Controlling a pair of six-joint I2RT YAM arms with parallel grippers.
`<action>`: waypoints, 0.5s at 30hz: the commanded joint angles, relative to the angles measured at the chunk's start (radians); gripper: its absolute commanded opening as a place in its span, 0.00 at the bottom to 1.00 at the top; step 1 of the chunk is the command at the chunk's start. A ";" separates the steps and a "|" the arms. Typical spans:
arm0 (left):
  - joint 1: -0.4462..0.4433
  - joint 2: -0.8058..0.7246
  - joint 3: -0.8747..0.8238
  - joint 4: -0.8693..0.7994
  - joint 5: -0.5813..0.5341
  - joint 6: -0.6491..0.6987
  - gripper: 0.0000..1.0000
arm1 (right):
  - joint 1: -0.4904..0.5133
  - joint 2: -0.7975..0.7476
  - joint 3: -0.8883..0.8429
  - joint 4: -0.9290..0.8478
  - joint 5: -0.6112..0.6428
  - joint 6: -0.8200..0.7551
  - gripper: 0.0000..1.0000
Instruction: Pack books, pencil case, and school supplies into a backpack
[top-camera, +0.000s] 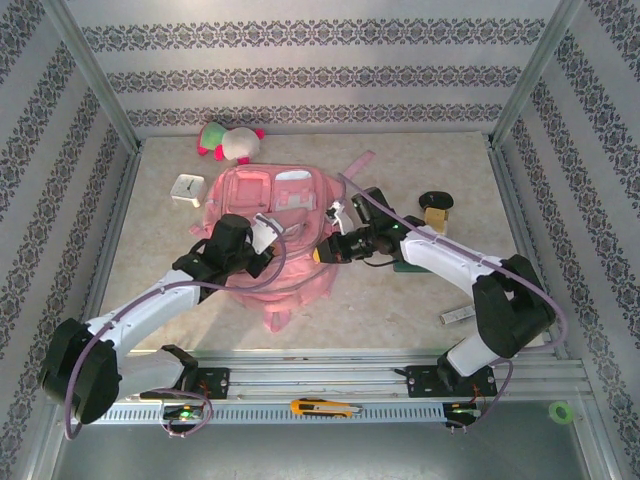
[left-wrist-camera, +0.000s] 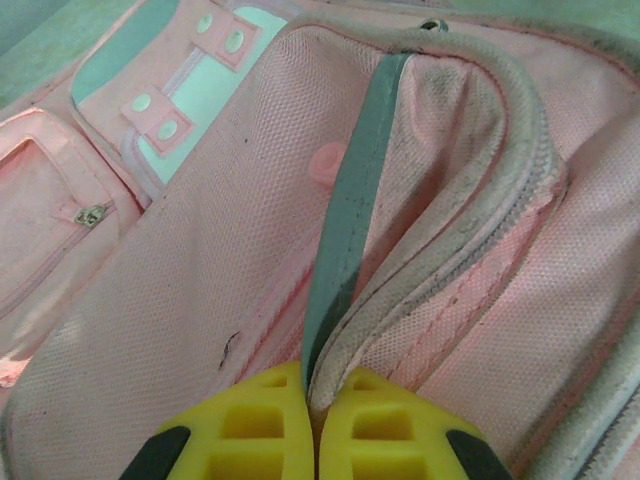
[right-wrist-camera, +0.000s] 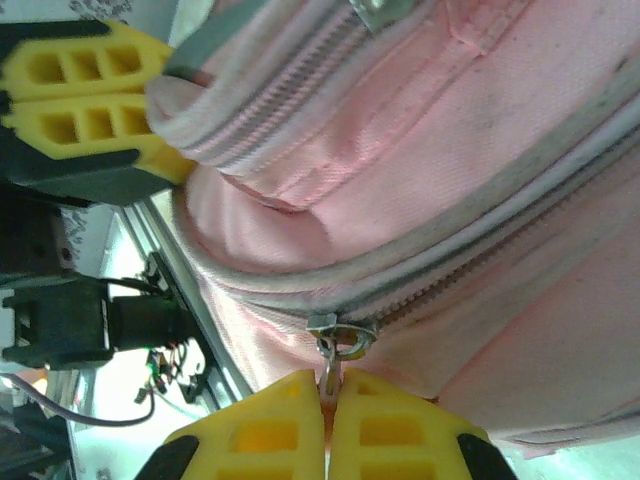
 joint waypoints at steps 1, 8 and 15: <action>-0.002 0.022 0.047 0.092 -0.150 -0.080 0.00 | 0.040 -0.057 -0.027 0.058 -0.093 0.108 0.00; -0.091 0.085 0.092 0.159 -0.138 -0.213 0.00 | 0.132 -0.008 -0.044 0.224 -0.018 0.295 0.00; -0.120 0.100 0.102 0.275 -0.098 -0.376 0.00 | 0.176 -0.023 -0.146 0.379 0.131 0.481 0.00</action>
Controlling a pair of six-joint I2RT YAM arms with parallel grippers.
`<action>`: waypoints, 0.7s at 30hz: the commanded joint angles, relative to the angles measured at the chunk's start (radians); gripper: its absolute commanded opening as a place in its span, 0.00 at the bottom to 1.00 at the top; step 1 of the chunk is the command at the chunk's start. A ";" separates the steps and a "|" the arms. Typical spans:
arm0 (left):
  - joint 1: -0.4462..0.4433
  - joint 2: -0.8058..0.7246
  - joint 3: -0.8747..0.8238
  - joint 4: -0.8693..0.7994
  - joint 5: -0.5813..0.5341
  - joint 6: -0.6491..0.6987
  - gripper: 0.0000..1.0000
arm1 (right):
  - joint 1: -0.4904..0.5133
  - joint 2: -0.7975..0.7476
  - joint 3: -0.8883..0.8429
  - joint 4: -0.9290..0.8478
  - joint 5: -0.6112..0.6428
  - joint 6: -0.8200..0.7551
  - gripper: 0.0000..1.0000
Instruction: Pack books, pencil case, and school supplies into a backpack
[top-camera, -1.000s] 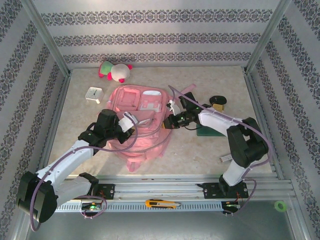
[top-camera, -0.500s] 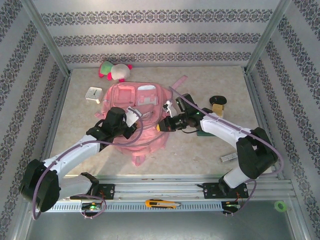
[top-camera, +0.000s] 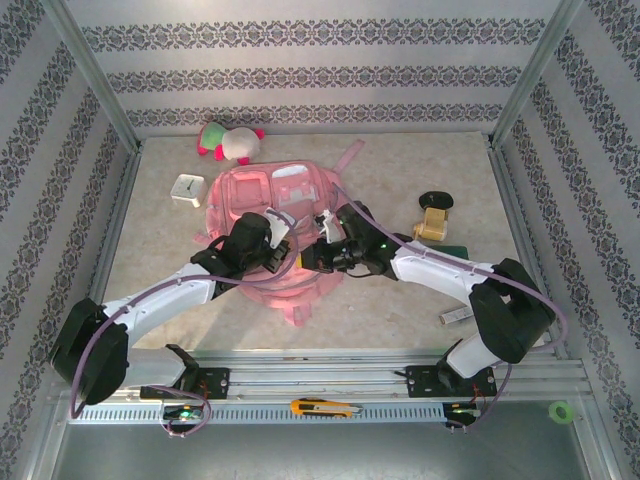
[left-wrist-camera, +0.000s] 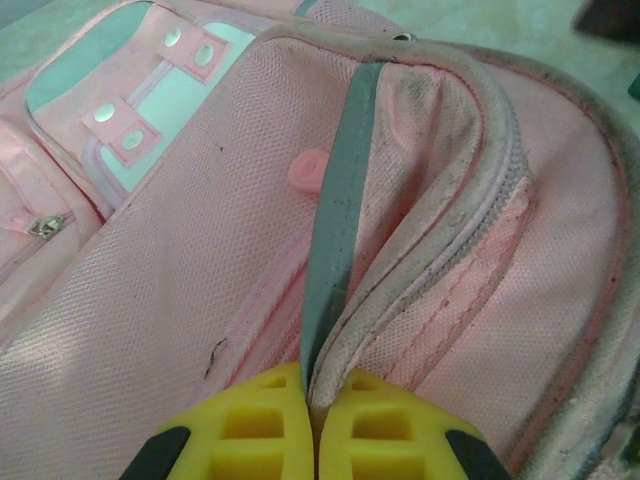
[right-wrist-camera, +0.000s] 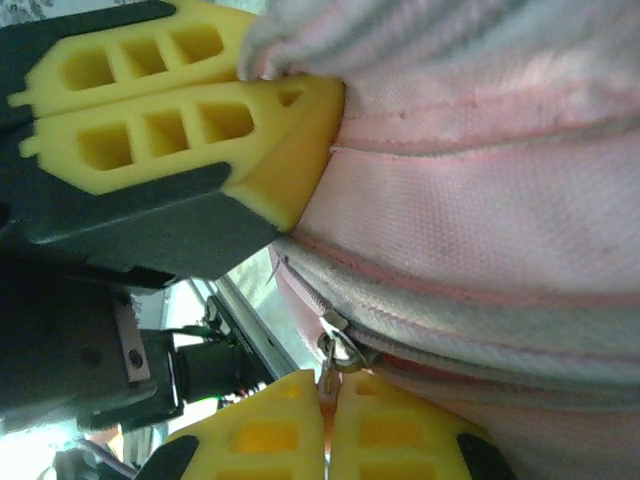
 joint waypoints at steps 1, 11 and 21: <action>-0.015 -0.004 0.050 0.205 -0.014 -0.170 0.00 | 0.032 -0.020 -0.054 0.113 0.038 0.118 0.00; -0.046 0.043 0.084 0.340 -0.062 -0.429 0.00 | 0.076 -0.008 -0.098 0.229 0.150 0.240 0.00; -0.128 0.062 0.148 0.347 -0.252 -0.629 0.00 | 0.068 -0.041 -0.137 0.262 0.190 0.256 0.00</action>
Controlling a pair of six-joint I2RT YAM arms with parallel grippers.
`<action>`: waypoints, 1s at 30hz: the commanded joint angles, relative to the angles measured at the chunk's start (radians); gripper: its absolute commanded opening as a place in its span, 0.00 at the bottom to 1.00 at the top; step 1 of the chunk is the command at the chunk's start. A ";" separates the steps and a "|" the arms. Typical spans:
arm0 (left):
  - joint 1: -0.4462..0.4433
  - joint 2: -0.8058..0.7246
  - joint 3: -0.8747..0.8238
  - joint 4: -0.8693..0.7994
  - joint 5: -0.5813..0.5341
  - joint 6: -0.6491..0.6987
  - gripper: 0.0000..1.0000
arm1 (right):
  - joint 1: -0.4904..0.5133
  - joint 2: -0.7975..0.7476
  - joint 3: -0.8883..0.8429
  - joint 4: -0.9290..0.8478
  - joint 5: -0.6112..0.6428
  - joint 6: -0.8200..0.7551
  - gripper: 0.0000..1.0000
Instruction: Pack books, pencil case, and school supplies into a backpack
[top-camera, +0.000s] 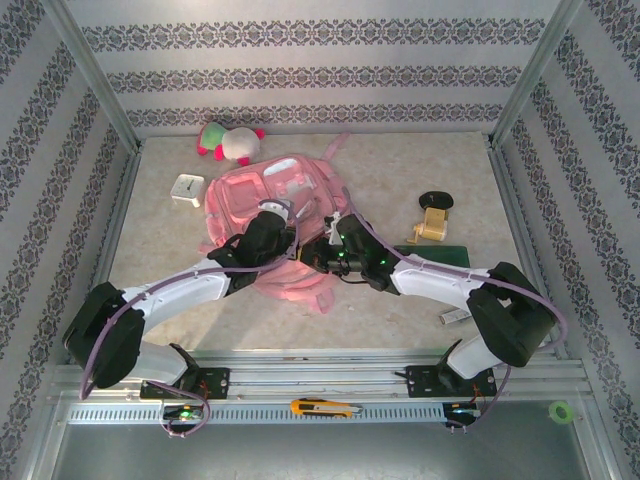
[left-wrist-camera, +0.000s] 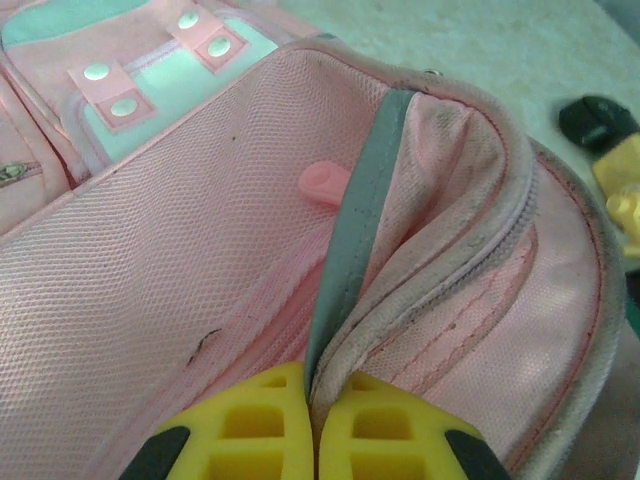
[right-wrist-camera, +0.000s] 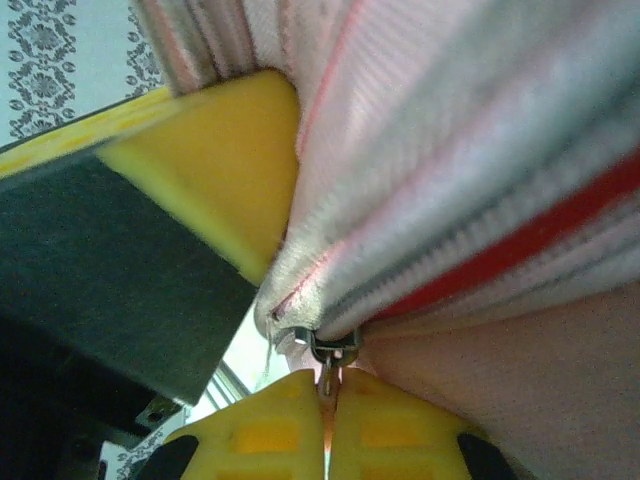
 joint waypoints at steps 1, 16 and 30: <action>-0.070 -0.048 0.098 0.199 -0.125 -0.146 0.00 | 0.008 -0.021 -0.028 0.006 -0.056 0.010 0.00; -0.132 0.057 0.229 0.148 -0.344 -0.314 0.00 | -0.012 -0.069 -0.011 -0.049 -0.083 -0.047 0.00; -0.069 0.229 0.374 0.260 -0.271 -0.319 0.00 | 0.085 -0.118 -0.091 -0.005 0.017 0.037 0.00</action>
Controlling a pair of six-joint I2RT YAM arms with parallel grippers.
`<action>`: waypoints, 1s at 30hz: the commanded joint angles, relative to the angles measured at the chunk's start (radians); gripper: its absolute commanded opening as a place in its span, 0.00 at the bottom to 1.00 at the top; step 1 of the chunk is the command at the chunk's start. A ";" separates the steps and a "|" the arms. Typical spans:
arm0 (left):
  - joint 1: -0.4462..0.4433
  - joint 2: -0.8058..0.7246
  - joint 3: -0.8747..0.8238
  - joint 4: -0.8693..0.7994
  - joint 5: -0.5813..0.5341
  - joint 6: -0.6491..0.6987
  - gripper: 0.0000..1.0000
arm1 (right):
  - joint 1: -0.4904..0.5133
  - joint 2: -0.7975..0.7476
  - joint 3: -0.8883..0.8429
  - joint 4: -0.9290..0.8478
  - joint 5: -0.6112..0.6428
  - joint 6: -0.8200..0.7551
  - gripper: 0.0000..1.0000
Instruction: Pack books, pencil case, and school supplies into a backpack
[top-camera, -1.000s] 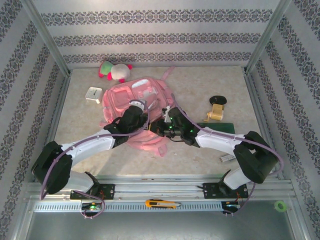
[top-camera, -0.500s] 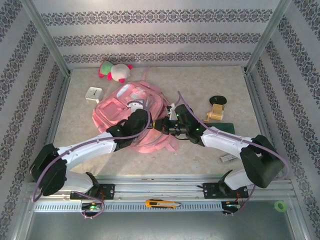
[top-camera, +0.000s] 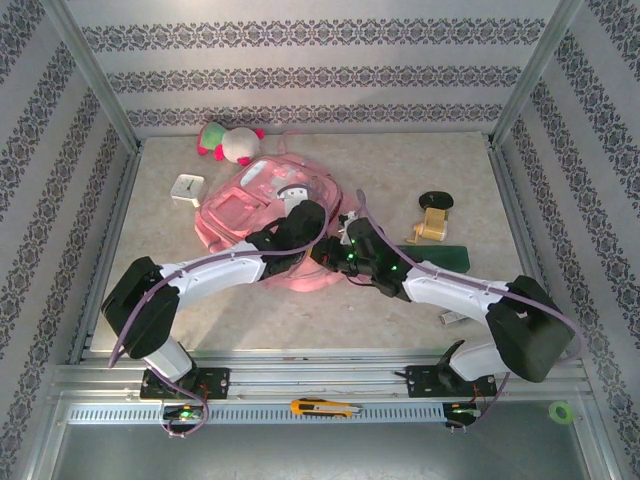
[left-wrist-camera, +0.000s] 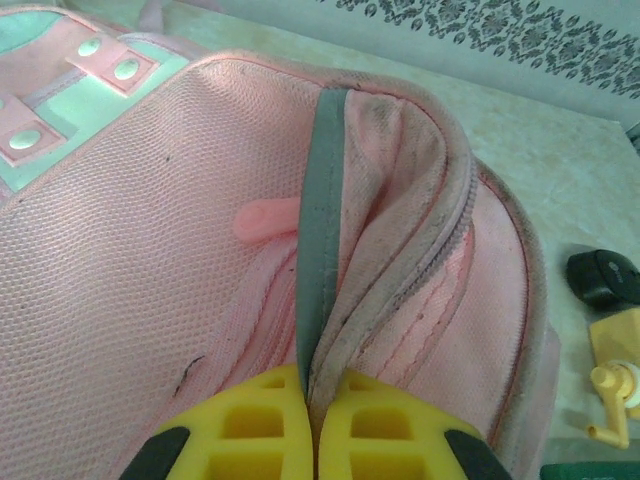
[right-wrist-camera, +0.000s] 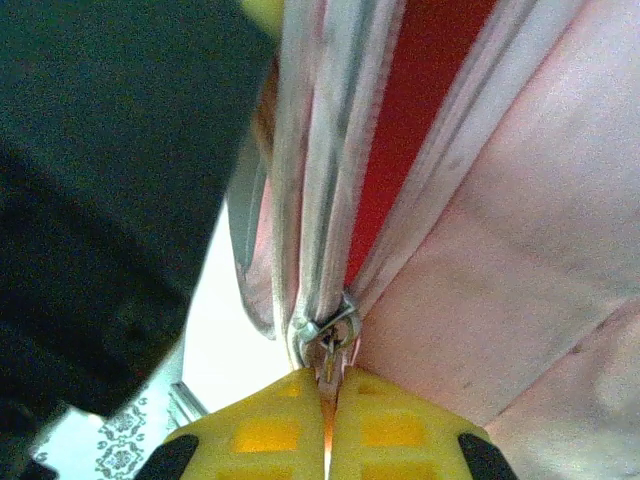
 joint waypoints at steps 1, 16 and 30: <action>0.038 -0.015 0.087 0.325 0.024 -0.029 0.00 | 0.079 -0.009 -0.030 0.012 -0.120 0.027 0.00; 0.139 -0.226 -0.194 0.471 0.469 0.433 0.00 | -0.187 -0.346 0.047 -0.425 -0.222 -0.082 0.58; 0.339 -0.298 -0.196 0.313 1.105 0.769 0.00 | -0.264 -0.064 0.334 -0.295 -0.361 -0.068 0.65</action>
